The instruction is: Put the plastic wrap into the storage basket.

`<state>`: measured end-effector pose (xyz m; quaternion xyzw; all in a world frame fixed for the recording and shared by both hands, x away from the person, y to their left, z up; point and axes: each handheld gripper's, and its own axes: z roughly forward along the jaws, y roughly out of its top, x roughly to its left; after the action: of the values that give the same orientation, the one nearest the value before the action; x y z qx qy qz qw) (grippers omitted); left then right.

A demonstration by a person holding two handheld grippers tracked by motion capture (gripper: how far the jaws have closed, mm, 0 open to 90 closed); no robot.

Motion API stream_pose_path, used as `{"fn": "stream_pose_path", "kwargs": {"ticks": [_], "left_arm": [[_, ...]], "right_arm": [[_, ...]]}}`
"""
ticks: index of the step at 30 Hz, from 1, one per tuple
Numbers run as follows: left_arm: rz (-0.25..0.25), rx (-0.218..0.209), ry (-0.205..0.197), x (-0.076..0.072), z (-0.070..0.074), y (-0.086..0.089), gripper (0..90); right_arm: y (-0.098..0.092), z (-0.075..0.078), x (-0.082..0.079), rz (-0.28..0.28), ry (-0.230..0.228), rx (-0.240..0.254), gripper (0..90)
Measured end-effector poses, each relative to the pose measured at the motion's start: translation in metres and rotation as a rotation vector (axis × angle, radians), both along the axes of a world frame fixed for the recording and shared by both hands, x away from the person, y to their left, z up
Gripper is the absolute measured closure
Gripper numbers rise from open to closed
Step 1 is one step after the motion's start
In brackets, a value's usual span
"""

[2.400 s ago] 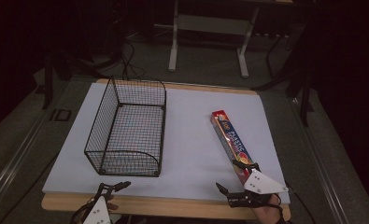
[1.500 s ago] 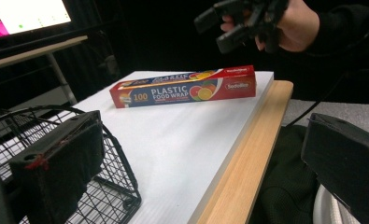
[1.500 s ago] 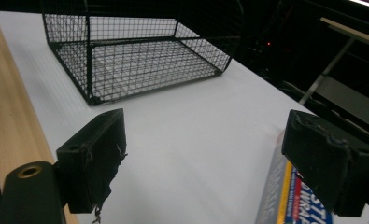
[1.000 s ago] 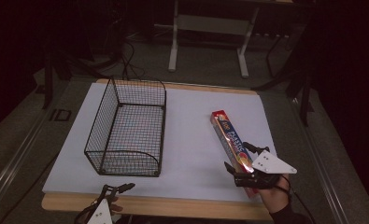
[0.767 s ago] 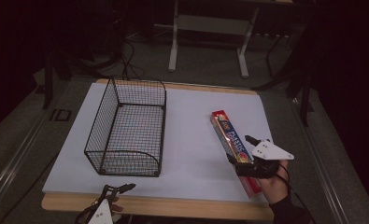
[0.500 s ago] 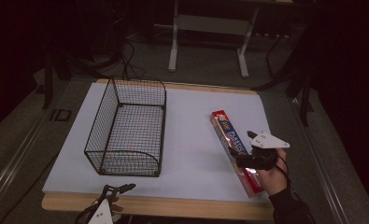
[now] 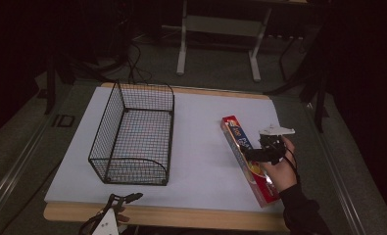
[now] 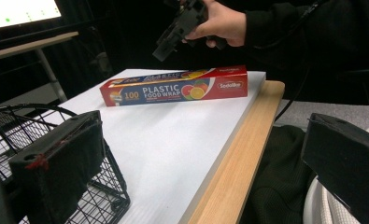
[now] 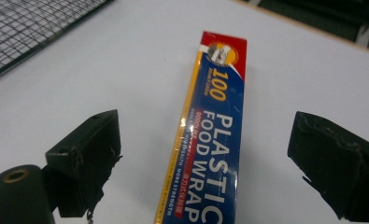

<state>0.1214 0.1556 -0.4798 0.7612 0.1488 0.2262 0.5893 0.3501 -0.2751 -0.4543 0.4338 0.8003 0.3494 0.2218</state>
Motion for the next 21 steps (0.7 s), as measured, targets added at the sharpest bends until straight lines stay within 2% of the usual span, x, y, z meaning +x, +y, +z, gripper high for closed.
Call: {"fn": "stream_pose_path", "kwargs": {"ticks": [4, 10, 18, 21], "left_arm": [[-0.001, 0.002, 0.001, 0.0, 0.0, 0.0, 0.0], [0.0, 0.008, 0.0, 0.0, 0.0, 0.0, 0.0], [-0.004, 0.007, 0.002, 0.0, 0.0, 0.0, 0.0], [-0.004, 0.007, 0.002, 0.0, 0.0, 0.0, 0.0]], "right_arm": [[0.002, -0.006, 0.011, -0.008, 0.07, -0.027, 9.6], [0.006, -0.02, 0.025, -0.023, 0.184, -0.096, 9.9], [0.004, -0.03, 0.038, -0.074, 0.297, -0.094, 12.4], [0.005, -0.033, 0.041, -0.086, 0.335, -0.115, 13.4]]}}
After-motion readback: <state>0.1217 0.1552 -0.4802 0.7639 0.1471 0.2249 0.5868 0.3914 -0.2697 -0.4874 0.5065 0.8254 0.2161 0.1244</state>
